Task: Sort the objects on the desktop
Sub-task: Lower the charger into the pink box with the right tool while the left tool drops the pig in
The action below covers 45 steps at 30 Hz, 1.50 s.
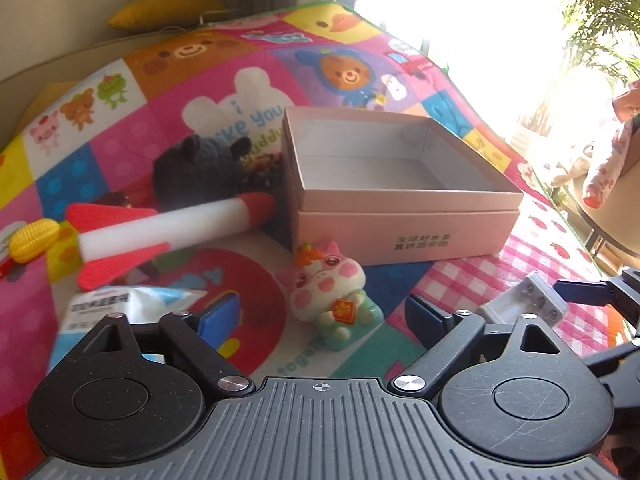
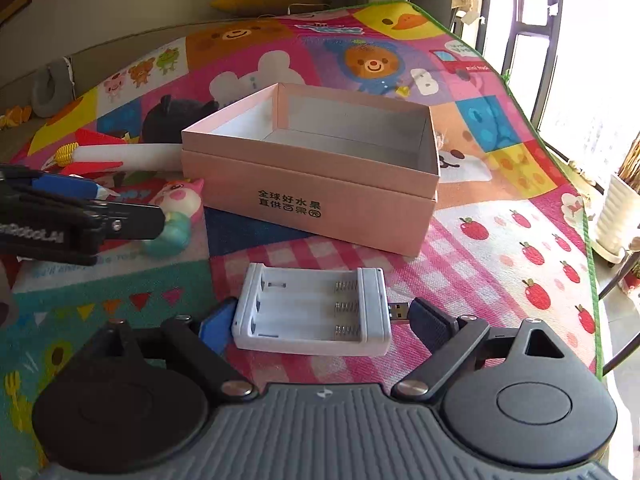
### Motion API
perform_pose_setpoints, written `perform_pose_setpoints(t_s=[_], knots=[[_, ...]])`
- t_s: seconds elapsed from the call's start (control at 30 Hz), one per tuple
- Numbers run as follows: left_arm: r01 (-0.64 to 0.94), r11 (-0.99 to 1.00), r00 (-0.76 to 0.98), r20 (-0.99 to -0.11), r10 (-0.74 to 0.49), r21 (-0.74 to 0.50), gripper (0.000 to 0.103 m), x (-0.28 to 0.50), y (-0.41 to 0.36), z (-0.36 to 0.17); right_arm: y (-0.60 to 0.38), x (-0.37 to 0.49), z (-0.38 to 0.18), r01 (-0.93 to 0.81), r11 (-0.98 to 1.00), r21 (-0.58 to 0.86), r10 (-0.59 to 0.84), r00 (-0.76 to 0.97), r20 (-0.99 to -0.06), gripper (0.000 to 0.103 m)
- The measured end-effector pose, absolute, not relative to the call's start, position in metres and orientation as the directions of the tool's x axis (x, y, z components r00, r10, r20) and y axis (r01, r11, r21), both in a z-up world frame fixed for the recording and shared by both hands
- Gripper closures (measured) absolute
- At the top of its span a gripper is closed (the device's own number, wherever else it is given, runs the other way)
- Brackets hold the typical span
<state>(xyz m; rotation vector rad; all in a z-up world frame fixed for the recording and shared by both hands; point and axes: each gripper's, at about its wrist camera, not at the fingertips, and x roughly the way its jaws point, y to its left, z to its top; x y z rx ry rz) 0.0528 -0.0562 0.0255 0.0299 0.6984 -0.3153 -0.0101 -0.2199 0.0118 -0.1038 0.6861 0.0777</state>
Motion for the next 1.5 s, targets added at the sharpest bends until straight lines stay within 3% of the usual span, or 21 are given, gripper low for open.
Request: perform_pose_setpoints(t_s=[0.03,0.2,0.33,0.97,1.17,1.37,1.5], knots=[[0.286,0.955,0.706,-0.655,-0.268,-0.082,0.026,0.059,-0.061,0.020,-0.223,-0.016,0.013,-0.099,0.992,-0.079,0.027,0.775,-0.631,0.012],[0.270,0.961,0.702,-0.670,-0.241,-0.061,0.043,0.064,-0.070,0.013,-0.230,-0.038,0.021,-0.096,0.992,-0.080,0.026,0.783,-0.621,0.012],[0.311,0.950,0.699,-0.668,-0.256,-0.039,0.045,0.046,-0.069,0.021,-0.227,-0.048,0.024,-0.111,0.991,-0.080,0.038,0.786,-0.617,0.012],[0.443,0.891,0.747,-0.592,-0.304,0.102,0.045,-0.066,-0.050,0.062,-0.199,-0.109,0.071,-0.198,0.960,-0.199,0.072,0.858,-0.508,0.012],[0.429,0.894,0.793,-0.526,-0.306,0.128,0.045,-0.040,-0.061,0.076,-0.216,-0.092,0.097,-0.198,0.972,-0.127,0.118,0.878,-0.464,0.012],[0.430,0.876,0.856,-0.408,-0.319,0.218,0.045,0.032,-0.095,0.101,-0.250,-0.015,0.143,-0.156,0.988,-0.021,0.138,0.924,-0.358,0.012],[0.412,0.887,0.866,-0.391,-0.311,0.208,0.024,0.096,-0.110,0.108,-0.264,0.063,0.160,-0.173,0.983,0.060,0.183,0.925,-0.334,0.008]])
